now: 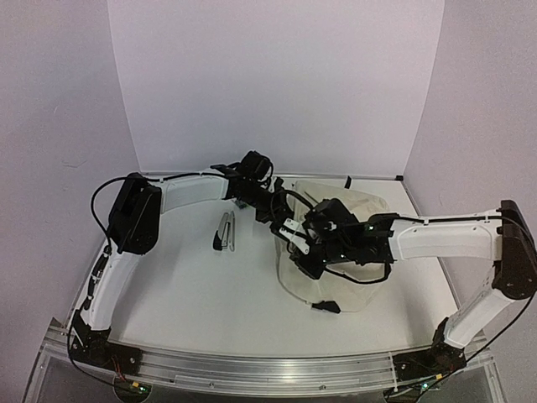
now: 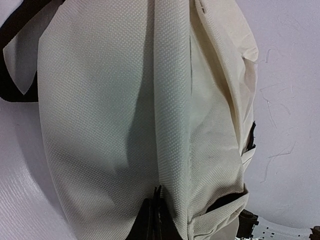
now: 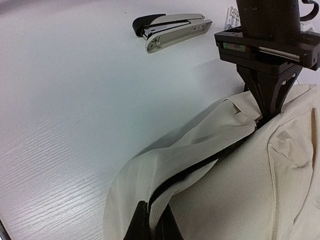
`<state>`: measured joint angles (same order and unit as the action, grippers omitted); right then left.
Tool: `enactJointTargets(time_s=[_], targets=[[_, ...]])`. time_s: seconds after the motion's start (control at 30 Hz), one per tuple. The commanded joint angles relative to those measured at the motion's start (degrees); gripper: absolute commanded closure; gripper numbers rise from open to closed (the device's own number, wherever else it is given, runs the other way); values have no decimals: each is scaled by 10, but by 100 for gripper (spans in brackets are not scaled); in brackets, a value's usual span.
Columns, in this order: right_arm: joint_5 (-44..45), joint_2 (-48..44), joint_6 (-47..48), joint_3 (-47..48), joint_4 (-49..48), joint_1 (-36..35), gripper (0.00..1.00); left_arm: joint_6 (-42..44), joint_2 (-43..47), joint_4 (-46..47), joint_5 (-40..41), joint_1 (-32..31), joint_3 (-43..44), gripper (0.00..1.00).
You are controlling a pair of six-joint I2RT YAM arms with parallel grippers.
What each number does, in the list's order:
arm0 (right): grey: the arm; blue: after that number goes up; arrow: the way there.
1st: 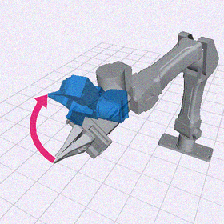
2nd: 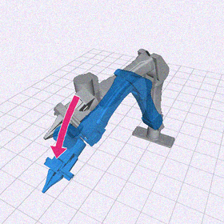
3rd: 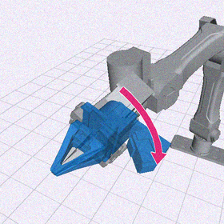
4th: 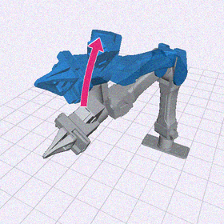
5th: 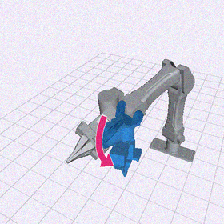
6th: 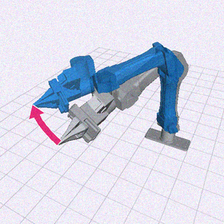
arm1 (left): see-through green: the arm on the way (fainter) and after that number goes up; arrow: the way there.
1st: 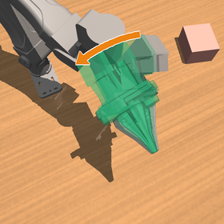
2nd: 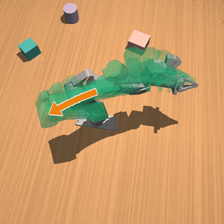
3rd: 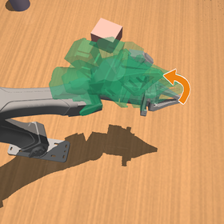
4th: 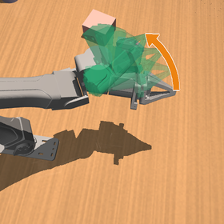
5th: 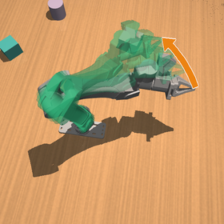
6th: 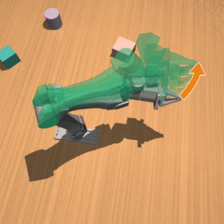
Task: Pack the student bag
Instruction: Zip the student bag at the center of the board, then adjust the student bag at the center of the board.
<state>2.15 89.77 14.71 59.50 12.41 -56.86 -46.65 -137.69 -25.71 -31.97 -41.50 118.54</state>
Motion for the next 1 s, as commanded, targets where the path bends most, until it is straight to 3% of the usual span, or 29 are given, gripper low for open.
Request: enactJointTargets(time_s=[0.0,0.03,0.2,0.3,0.4,0.6,0.83,0.9,0.97], targets=[[-83,32,-31,98,-15,-22,96,9,34,38,75,31,36,90],[-91,50,-39,120,-16,-10,90,18,50,26,89,31,33,83],[-161,83,-82,215,-1,65,33,30,151,-26,217,40,-71,31],[-201,72,-84,235,18,125,14,17,222,-2,250,51,-175,17],[-215,64,-62,247,37,185,3,14,277,17,238,52,-251,13],[-218,157,-75,314,65,325,2,20,344,117,159,-9,-379,11],[-309,316,-98,465,119,445,2,35,303,108,104,-103,-378,12],[-337,345,-96,486,144,464,2,36,285,89,98,-107,-366,18],[-365,358,-88,480,168,475,6,31,271,81,96,-107,-358,30]])
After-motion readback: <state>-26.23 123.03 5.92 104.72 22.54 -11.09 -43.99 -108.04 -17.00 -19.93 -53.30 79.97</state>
